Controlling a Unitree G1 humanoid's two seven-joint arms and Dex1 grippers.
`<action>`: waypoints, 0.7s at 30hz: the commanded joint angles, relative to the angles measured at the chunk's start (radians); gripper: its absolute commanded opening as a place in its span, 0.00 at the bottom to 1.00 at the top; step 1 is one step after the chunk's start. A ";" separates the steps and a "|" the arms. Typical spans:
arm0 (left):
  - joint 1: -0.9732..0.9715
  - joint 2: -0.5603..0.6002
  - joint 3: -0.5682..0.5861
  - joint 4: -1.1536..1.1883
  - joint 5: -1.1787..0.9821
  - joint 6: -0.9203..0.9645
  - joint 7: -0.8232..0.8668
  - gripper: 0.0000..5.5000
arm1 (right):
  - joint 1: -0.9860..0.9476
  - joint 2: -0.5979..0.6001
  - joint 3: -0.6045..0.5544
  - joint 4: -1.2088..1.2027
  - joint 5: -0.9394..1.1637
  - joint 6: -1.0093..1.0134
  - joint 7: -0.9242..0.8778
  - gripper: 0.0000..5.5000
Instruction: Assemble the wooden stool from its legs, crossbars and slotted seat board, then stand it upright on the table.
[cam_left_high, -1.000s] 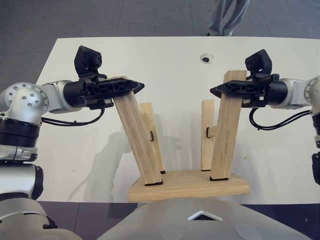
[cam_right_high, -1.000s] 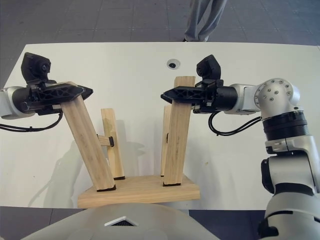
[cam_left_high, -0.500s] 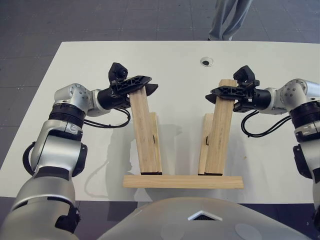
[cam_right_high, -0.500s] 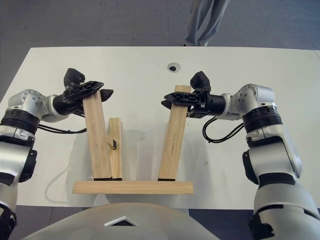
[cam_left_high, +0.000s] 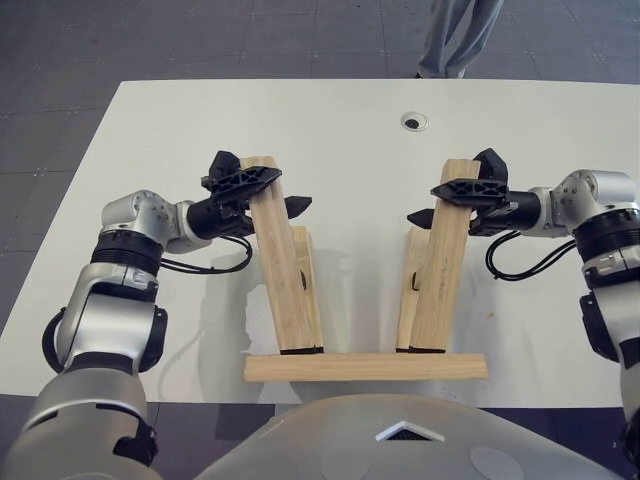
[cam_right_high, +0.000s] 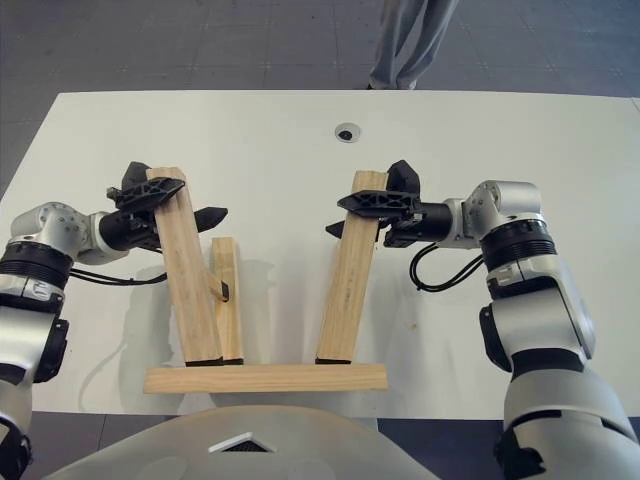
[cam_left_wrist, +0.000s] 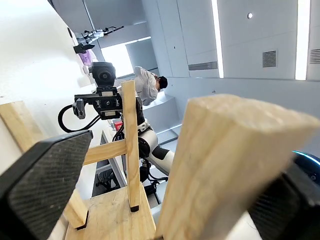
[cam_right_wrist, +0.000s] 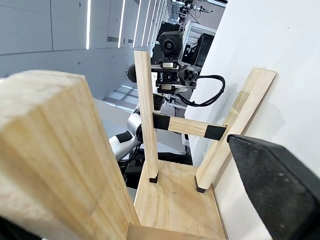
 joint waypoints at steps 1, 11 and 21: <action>0.007 0.044 0.028 -0.051 -0.012 0.014 0.001 0.99 | 0.051 -0.024 0.004 0.026 -0.094 -0.003 -0.027 1.00; 0.038 0.076 0.039 -0.109 -0.021 -0.005 0.001 1.00 | 0.056 -0.041 -0.056 -0.005 -0.112 0.006 -0.020 1.00; 0.049 0.068 -0.009 -0.082 0.042 -0.071 0.001 1.00 | 0.075 -0.109 -0.252 -0.286 -0.006 0.136 -0.089 1.00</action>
